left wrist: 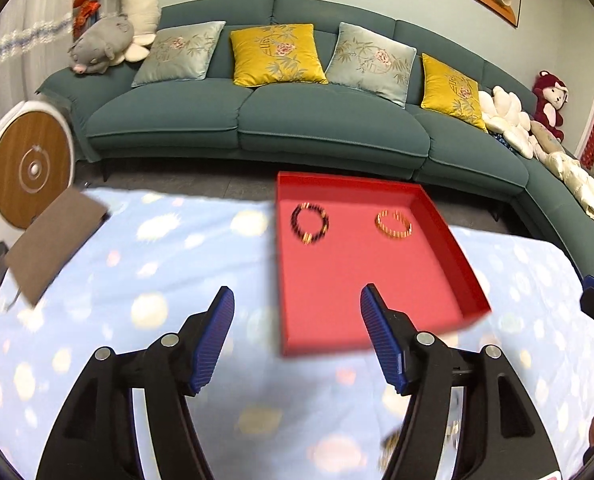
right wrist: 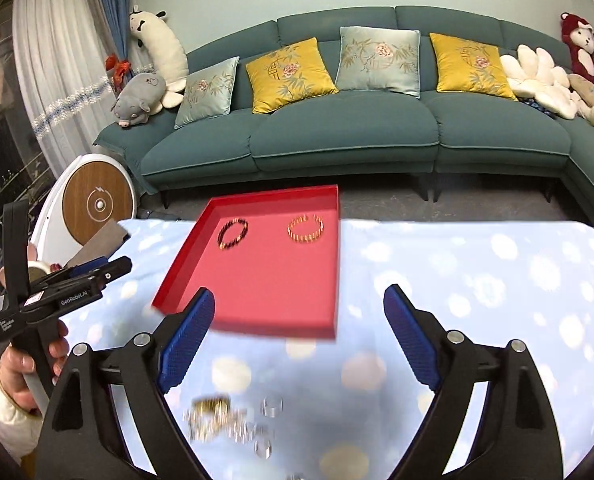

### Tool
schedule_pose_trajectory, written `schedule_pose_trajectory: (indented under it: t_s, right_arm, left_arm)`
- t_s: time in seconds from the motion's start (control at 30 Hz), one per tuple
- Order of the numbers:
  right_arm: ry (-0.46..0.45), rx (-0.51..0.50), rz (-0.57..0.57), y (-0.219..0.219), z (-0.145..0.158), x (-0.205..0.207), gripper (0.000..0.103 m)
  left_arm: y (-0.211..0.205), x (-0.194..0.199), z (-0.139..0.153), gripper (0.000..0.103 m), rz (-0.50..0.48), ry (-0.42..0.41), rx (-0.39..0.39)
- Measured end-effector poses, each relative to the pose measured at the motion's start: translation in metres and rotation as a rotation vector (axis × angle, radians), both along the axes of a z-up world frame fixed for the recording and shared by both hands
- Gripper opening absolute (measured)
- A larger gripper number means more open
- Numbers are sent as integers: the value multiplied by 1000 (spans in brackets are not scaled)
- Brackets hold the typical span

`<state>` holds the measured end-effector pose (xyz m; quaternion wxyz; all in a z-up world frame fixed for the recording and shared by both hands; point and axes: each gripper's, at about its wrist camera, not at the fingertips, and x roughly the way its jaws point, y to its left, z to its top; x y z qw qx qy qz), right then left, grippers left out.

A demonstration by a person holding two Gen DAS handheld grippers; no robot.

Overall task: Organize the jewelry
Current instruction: 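Lift both open tools away from the red tray, then grasp the gold hoop earring with the left tool while the right tool reaches the silver watch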

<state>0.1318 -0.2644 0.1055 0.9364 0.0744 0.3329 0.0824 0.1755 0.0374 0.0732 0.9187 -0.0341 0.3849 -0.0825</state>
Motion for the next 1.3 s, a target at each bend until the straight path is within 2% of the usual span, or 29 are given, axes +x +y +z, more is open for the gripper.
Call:
schedule_pose_trajectory:
  t_s: [0.13, 0.27, 0.4, 0.47, 0.57, 0.67, 0.9, 1.07, 1.3]
  right_arm:
    - [-8, -6, -38, -4, -7, -61, 84]
    - [12, -37, -58, -1, -27, -107, 84]
    - [36, -98, -71, 7, -47, -125, 84]
    - [62, -81, -72, 6, -61, -133, 84]
    - [118, -54, -73, 8, -83, -133, 84]
    - [148, -67, -66, 14, -100, -134, 80]
    - [170, -106, -29, 29, -110, -124, 76]
    - [200, -100, -25, 26, -119, -115, 69]
    - [234, -111, -27, 24, -133, -106, 65]
  left_arm:
    - [17, -54, -10, 65, 33, 44, -32]
    - [28, -98, -26, 65, 51, 82, -65]
    - [32, -130, -40, 65, 67, 70, -22]
    - [33, -138, -49, 65, 65, 77, -7]
    - [34, -141, -61, 65, 55, 92, -13]
    - [33, -141, -70, 65, 47, 90, 18]
    - [26, -129, -92, 65, 16, 138, 5]
    - [18, -121, -103, 65, 12, 141, 46]
    - [14, -114, -110, 65, 10, 146, 50]
